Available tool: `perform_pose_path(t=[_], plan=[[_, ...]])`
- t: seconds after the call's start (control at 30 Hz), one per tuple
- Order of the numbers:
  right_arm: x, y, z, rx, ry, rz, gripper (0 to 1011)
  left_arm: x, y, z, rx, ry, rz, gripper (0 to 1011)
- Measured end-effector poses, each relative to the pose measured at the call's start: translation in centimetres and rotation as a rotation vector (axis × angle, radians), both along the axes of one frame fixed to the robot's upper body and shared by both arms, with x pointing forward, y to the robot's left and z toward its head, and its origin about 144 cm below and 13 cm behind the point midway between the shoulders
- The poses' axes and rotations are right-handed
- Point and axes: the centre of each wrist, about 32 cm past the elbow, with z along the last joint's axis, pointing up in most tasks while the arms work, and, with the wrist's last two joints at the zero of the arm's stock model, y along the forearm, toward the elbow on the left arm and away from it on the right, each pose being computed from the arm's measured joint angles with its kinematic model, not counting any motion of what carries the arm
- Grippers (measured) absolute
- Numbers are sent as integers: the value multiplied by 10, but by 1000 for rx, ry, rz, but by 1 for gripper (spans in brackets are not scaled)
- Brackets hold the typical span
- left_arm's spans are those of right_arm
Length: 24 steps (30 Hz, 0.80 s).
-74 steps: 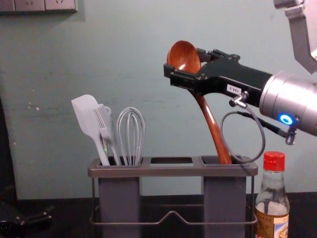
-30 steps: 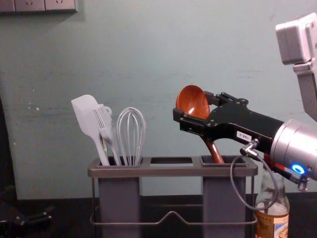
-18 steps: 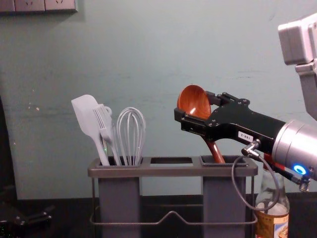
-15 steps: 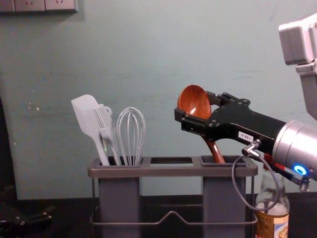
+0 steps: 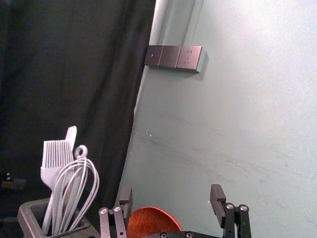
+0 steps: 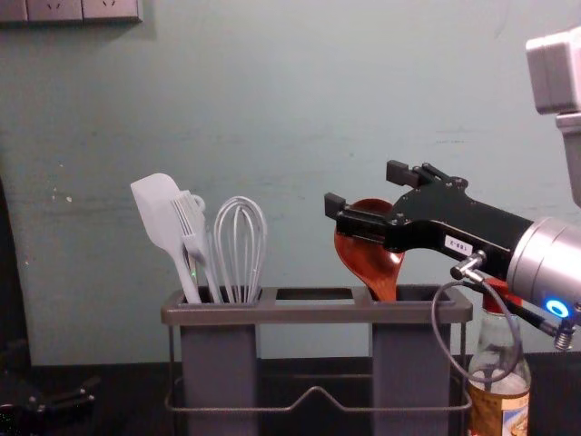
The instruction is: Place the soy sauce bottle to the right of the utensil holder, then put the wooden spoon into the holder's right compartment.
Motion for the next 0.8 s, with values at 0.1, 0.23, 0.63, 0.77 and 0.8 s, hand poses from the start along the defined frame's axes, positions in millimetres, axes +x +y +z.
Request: perform_pose_path(t=[0.1, 0.23, 0.63, 0.77, 0.8], plan=[[-1, 0, 1, 5, -3, 0, 1004, 0, 0, 0, 0, 0, 0, 1005], [-8, -1, 3, 15, -8, -1, 1004, 0, 0, 0, 0, 0, 0, 1005], [-56, -7, 8, 39, 90, -44, 1004, 0, 0, 0, 0, 0, 0, 1005], [-74, -10, 8, 32, 120, -50, 1004, 0, 0, 0, 0, 0, 0, 1005], [-77, -11, 7, 33, 124, -49, 1004, 0, 0, 0, 0, 0, 0, 1005]])
